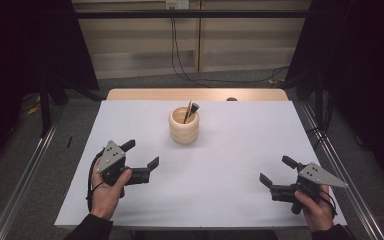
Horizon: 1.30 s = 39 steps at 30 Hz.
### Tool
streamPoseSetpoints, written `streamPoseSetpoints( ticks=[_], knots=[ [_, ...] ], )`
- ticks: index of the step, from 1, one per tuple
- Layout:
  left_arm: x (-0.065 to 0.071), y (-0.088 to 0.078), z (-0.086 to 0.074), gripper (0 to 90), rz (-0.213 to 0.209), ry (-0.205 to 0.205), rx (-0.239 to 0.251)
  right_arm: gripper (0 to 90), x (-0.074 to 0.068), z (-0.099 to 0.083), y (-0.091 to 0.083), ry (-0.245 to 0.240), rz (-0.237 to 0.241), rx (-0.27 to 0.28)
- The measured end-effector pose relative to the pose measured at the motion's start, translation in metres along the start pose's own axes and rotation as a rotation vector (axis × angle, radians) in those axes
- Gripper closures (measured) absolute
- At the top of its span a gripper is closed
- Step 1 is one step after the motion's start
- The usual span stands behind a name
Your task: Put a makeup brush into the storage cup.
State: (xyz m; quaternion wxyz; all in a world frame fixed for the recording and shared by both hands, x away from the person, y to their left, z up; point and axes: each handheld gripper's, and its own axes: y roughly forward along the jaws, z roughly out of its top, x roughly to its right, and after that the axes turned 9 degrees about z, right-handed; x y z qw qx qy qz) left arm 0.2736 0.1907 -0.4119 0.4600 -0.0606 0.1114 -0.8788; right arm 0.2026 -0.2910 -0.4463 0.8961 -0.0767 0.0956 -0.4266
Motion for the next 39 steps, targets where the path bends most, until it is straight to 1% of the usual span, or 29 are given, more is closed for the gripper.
streamPoseSetpoints(
  ticks=[3,4,5,7,10,12,15,16,18,20,22,23,24,26,28,29,31,34,39],
  knots=[
    [0.001,-0.005,-0.004,2.8,0.008,-0.023,-0.006,0.0,0.000,0.000,0.000,-0.002,-0.001,-0.001],
    [0.001,-0.007,-0.005,2.8,0.010,-0.018,-0.008,0.0,0.000,0.000,0.000,0.000,-0.001,-0.001],
    [0.001,-0.008,-0.005,2.8,0.005,-0.025,-0.006,0.0,0.000,0.000,0.000,-0.001,-0.001,-0.001],
    [0.001,-0.011,-0.007,2.8,0.013,-0.021,-0.015,0.0,0.000,0.000,0.000,-0.005,-0.002,0.000],
    [0.002,-0.017,-0.011,2.8,0.009,-0.030,-0.020,0.0,0.000,0.000,0.000,-0.003,-0.006,0.001],
    [0.003,-0.021,-0.014,2.8,0.017,-0.032,-0.026,0.0,0.000,0.000,0.000,-0.003,0.000,-0.002],
    [0.004,-0.024,-0.015,2.2,0.027,-0.030,-0.029,0.0,0.000,0.000,0.000,-0.003,-0.006,-0.001],
    [0.005,-0.025,-0.016,2.2,0.029,-0.037,-0.027,0.0,-0.001,0.000,0.000,-0.004,-0.002,-0.002],
    [0.007,-0.029,-0.018,2.2,0.027,-0.025,-0.033,0.0,-0.001,0.000,0.000,-0.006,0.000,-0.001],
    [0.006,-0.032,-0.021,2.2,0.016,-0.027,-0.033,0.0,-0.001,0.000,-0.001,-0.004,-0.003,-0.001],
    [0.004,-0.036,-0.023,2.2,0.031,-0.038,-0.027,0.0,-0.001,0.000,-0.001,-0.002,-0.007,0.000],
    [0.004,-0.038,-0.024,2.0,0.032,-0.053,-0.021,0.0,0.000,0.000,-0.001,-0.002,-0.006,0.001],
    [0.003,-0.039,-0.025,1.8,0.035,-0.052,-0.025,0.0,0.000,0.000,-0.001,-0.003,-0.005,0.001],
    [0.002,-0.040,-0.026,1.8,0.037,-0.056,-0.020,0.0,0.000,0.000,-0.001,-0.005,-0.003,0.000],
    [0.002,-0.041,-0.027,2.2,0.034,-0.052,-0.016,0.0,0.000,0.000,-0.001,-0.004,-0.003,-0.001],
    [0.003,-0.042,-0.027,2.4,0.043,-0.042,-0.007,0.0,0.000,0.000,-0.001,-0.007,0.000,-0.001],
    [0.003,-0.042,-0.029,2.4,0.043,-0.034,-0.017,0.0,0.000,0.000,0.000,-0.008,-0.003,-0.002],
    [0.001,-0.041,-0.030,2.3,0.035,-0.057,-0.020,0.0,0.000,0.000,-0.001,-0.006,-0.005,-0.004],
    [0.001,-0.042,-0.030,2.2,0.034,-0.059,-0.027,0.0,0.000,0.000,-0.001,-0.003,-0.002,-0.005]
  ],
)
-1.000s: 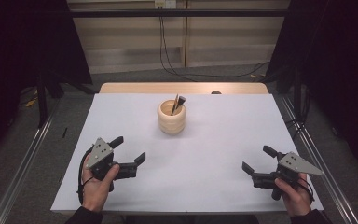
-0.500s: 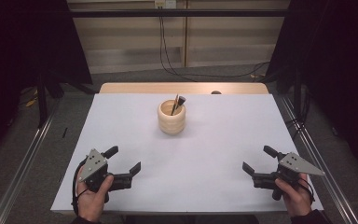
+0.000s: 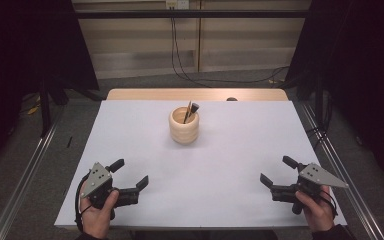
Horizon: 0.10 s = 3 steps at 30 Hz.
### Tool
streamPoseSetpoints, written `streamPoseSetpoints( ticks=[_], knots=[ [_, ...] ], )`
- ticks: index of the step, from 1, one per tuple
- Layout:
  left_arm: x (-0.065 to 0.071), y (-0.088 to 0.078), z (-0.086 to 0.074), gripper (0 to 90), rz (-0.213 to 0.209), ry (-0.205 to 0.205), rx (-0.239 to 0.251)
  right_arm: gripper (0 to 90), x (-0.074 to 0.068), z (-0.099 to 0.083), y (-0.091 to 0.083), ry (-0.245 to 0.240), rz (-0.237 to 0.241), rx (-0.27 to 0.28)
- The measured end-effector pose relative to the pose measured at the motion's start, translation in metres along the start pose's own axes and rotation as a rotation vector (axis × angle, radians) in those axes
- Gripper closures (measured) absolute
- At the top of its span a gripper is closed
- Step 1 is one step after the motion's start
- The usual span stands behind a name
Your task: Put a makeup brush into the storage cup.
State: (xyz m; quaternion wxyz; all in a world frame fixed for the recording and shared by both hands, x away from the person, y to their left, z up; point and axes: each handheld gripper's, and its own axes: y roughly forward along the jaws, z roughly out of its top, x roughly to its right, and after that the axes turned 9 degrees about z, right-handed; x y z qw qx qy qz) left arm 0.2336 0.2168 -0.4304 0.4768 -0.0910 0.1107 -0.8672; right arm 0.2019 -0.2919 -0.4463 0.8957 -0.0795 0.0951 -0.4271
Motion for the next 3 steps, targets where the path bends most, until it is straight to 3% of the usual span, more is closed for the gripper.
streamPoseSetpoints(
  ticks=[3],
  knots=[
    [0.0007,-0.0002,0.0001,2.1,0.002,0.002,0.001,0.0,0.0003,0.0000,0.0004,-0.003,0.001,0.001]
  ],
)
